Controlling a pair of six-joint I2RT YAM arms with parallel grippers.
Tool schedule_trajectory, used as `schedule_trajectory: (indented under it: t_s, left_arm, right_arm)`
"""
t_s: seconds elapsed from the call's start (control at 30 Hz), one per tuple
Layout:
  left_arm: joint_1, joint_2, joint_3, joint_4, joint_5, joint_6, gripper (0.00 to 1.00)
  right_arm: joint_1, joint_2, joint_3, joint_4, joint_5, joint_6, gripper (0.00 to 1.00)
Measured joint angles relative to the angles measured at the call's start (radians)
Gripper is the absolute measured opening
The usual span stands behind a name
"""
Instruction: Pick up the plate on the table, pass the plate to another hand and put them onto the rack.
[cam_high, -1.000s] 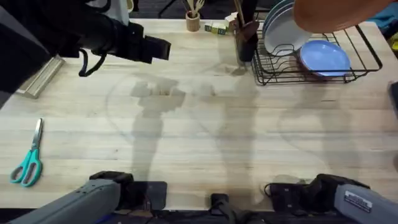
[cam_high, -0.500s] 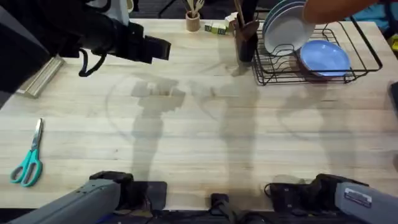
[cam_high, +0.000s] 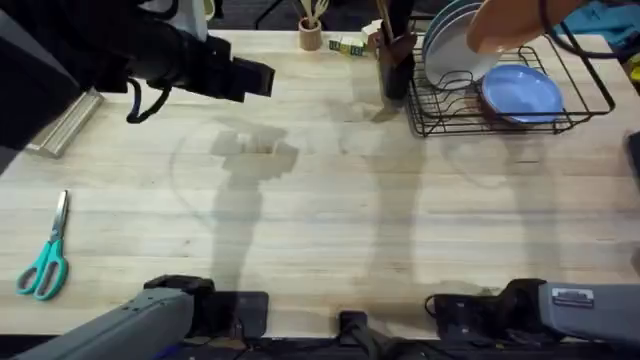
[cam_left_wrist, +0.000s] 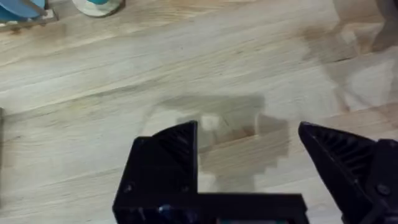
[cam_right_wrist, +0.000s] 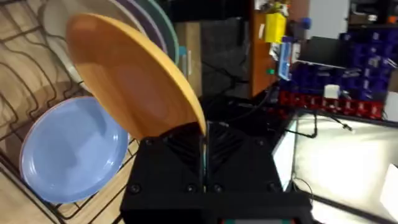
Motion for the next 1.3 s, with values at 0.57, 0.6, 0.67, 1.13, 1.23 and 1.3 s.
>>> schedule_trajectory:
  t_s: [0.57,0.6,0.67,1.13,1.23,1.3]
  left_arm:
    - [0.0,0.0,0.0,0.0,0.0,0.0,0.993]
    - [0.0,0.0,0.0,0.0,0.0,0.0,0.993]
    - [0.0,0.0,0.0,0.0,0.0,0.0,0.993]
    - [0.0,0.0,0.0,0.0,0.0,0.0,0.993]
    - [0.0,0.0,0.0,0.0,0.0,0.0,0.993]
    - [0.0,0.0,0.0,0.0,0.0,0.0,0.993]
  right_arm:
    - [0.0,0.168,0.0,0.072,0.0,-0.067,0.028]
    - [0.0,0.175,0.0,0.072,0.0,-0.067,0.028]
    - [0.002,0.19,0.0,0.072,0.0,-0.068,0.028]
    - [0.05,0.252,0.0,0.088,0.0,-0.069,0.028]
    - [0.053,0.263,0.0,0.068,0.0,-0.069,0.028]
    - [0.053,0.272,0.0,0.062,0.0,-0.066,0.028]
